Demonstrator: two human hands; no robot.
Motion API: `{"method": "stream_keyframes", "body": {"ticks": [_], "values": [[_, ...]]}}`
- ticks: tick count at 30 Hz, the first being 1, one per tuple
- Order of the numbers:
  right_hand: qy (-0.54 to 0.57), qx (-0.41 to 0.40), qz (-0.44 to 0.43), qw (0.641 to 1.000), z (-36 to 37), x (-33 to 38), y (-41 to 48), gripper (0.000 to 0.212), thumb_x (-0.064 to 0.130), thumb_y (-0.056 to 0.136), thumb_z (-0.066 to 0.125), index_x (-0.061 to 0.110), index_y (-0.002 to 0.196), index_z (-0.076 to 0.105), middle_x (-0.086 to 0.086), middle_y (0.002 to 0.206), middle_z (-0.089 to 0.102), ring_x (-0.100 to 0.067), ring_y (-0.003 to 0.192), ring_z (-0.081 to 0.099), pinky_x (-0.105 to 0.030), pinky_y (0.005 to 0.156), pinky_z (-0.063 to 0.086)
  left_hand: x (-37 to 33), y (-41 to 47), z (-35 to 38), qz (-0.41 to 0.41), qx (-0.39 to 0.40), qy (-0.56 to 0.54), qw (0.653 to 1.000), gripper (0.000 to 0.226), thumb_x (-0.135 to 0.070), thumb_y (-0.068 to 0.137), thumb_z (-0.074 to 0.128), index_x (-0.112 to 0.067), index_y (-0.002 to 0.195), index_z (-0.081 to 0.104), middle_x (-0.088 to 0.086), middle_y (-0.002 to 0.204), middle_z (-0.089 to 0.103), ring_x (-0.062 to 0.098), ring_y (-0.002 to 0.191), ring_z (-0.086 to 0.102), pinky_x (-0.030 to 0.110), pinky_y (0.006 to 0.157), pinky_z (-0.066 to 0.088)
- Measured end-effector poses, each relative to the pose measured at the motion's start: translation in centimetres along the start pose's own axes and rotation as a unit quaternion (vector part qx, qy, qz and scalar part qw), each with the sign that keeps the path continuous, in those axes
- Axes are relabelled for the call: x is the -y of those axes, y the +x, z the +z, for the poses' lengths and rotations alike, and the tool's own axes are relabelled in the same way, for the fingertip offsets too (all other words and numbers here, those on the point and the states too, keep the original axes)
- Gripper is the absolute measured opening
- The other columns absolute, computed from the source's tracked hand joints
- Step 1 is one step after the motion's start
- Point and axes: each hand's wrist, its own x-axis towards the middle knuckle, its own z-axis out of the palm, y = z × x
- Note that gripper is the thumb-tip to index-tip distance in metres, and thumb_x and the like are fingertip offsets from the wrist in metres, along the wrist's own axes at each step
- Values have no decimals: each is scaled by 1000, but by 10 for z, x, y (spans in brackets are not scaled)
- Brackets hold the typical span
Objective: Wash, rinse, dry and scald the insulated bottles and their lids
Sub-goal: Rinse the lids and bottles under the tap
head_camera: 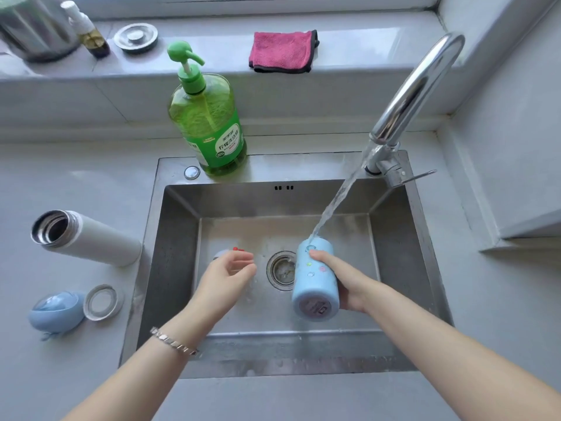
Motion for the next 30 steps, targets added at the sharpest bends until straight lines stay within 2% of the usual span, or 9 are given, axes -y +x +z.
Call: {"method": "stream_keyframes", "body": {"ticks": [5,10,12,14,19,23,26,28,30], "values": [[104,23,50,993,17,11,-3,43,51,77,62,10,91,62,-10,69,68,-24,55,66,-33,55,57,11,-8,-11,-21,-15,2,1000,17,-11,89,59,-27,87,62,3,100,68,18,101,63,42,94,49],[196,32,41,979,37,40,3,50,57,76,64,8,85,62,-11,73,66,-26,59,67,-36,60,58,10,-8,-14,-13,-28,-5,1000,18,-12,89,60,-28,85,62,3,99,68,19,100,63,41,92,50],[224,51,34,973,40,48,5,51,59,80,58,8,82,62,-11,68,66,-25,54,66,-33,51,57,6,-8,-13,-7,-30,-9,999,18,-10,89,60,-28,85,62,3,98,68,19,99,63,39,92,50],[253,44,30,966,36,53,7,52,60,79,58,8,79,62,-11,66,65,-25,53,65,-32,51,57,4,-7,-13,-3,-28,-7,1000,18,-10,89,59,-28,86,62,3,99,68,20,99,63,39,92,50],[251,37,2,967,7,55,6,47,57,78,58,12,90,63,-9,80,67,-25,61,66,-31,53,56,-1,2,-5,9,-20,-7,1000,18,-7,89,58,-25,85,62,6,99,68,22,99,63,37,90,49],[278,13,-28,960,-16,49,-1,49,53,79,61,11,105,60,-12,91,67,-26,73,67,-37,54,58,-8,8,5,16,-9,6,1000,18,-7,89,57,-24,86,62,5,100,68,21,99,64,38,92,49],[128,-83,-142,978,-24,28,2,46,24,79,71,14,119,51,-6,98,65,-21,82,63,-33,64,55,-9,9,10,20,-4,7,1000,21,-7,89,57,-27,84,61,5,99,68,20,98,64,38,92,50],[-45,-163,-280,945,-22,9,5,65,4,67,79,18,120,44,-3,104,60,-17,86,59,-25,67,49,-8,9,9,22,-4,12,1000,21,-7,89,57,-28,84,61,4,99,68,19,98,64,39,92,49],[-182,-158,-379,893,-14,-7,9,79,3,57,84,33,115,40,8,106,56,-12,92,55,-16,72,46,-4,7,6,22,-8,14,1000,21,-7,90,56,-27,86,61,6,101,67,20,98,63,38,92,49]]}}
